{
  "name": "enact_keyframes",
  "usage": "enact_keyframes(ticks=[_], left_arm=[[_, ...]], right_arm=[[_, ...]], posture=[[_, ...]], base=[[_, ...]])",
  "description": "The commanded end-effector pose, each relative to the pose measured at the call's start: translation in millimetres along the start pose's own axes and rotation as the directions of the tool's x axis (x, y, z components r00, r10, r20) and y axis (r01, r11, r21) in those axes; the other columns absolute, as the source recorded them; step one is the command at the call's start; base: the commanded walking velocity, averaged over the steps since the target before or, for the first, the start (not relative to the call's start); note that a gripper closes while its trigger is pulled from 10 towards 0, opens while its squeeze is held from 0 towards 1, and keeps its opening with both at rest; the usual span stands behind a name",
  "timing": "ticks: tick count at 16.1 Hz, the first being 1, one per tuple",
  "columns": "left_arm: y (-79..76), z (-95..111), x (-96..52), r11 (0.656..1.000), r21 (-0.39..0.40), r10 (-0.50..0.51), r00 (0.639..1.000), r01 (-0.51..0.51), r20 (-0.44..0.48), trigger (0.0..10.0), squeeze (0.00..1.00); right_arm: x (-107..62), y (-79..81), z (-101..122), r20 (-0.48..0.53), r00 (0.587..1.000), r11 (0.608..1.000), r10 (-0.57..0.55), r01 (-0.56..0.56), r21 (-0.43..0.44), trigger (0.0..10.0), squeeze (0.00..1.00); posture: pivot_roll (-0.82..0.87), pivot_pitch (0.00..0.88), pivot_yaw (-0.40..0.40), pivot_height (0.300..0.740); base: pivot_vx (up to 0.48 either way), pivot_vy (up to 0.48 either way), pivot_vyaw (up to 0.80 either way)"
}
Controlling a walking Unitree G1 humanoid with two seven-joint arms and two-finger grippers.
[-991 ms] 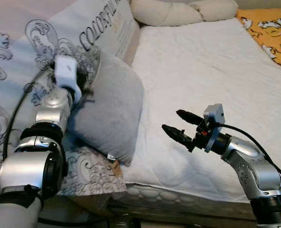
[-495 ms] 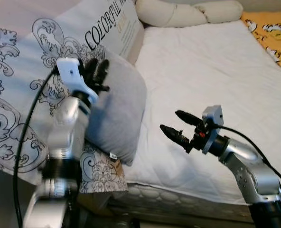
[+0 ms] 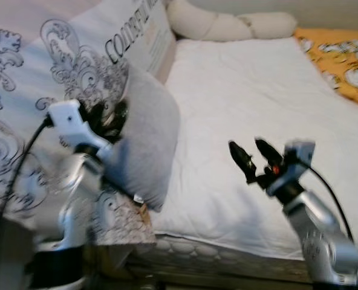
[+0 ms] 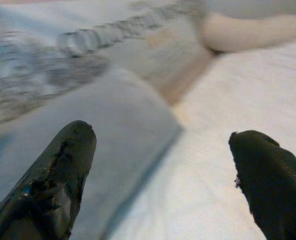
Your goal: Clean up the room
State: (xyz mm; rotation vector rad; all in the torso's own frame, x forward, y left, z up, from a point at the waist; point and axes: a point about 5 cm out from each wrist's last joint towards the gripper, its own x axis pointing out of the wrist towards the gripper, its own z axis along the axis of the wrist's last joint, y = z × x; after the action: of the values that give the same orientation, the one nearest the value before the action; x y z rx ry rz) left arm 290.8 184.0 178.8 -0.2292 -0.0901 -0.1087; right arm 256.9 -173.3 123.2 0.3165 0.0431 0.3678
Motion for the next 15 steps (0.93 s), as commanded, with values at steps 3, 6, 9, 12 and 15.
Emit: enact_keyframes(ticks=[3, 6, 9, 12, 15], left_arm=[[6.2, -11.7, -16.5, 0.971, 0.226, 0.088, 0.996, -0.081, -0.022, 10.0, 0.27], [9.2, -40.2, -32.8, 0.957, 0.287, 0.1, 0.982, -0.051, -0.159, 10.0, 0.27], [11.5, -49.0, -39.3, 0.959, 0.277, 0.11, 0.976, -0.054, -0.19, 10.0, 0.27], [17.6, -54.7, -33.5, 0.943, 0.322, 0.159, 0.965, -0.085, -0.21, 10.0, 0.29], [16.2, -53.1, -30.1, 0.937, 0.337, 0.167, 0.967, -0.095, -0.191, 10.0, 0.29]], right_arm=[[-10.7, -8.2, -7.4, -0.015, 0.978, 0.978, -0.206, 0.206, -0.017, 10.0, 1.0], [-8.0, -5.5, -11.5, -0.02, 0.965, 0.96, -0.26, 0.256, -0.115, 10.0, 1.0], [4.4, -2.1, -4.7, -0.002, 0.964, 0.959, -0.265, 0.263, -0.107, 10.0, 0.94], [13.6, -3.3, -3.6, 0.009, 0.954, 0.948, -0.301, 0.3, -0.107, 10.0, 0.0], [15.6, -6.8, -3.7, 0.001, 0.947, 0.942, -0.32, 0.318, -0.107, 10.0, 0.0]], posture=[[0.03, 0.0, 0.026, 0.74], [0.02, 0.0, 0.04, 0.74], [0.04, 0.0, 0.018, 0.74], [0.04, 0.0, 0.035, 0.74], [0.06, 0.0, 0.014, 0.74]], base=[[0.0, 0.0, 0.0], [0.0, -0.249, 0.0], [0.0, -0.48, 0.0], [0.0, -0.467, 0.0], [0.0, -0.467, 0.0]])
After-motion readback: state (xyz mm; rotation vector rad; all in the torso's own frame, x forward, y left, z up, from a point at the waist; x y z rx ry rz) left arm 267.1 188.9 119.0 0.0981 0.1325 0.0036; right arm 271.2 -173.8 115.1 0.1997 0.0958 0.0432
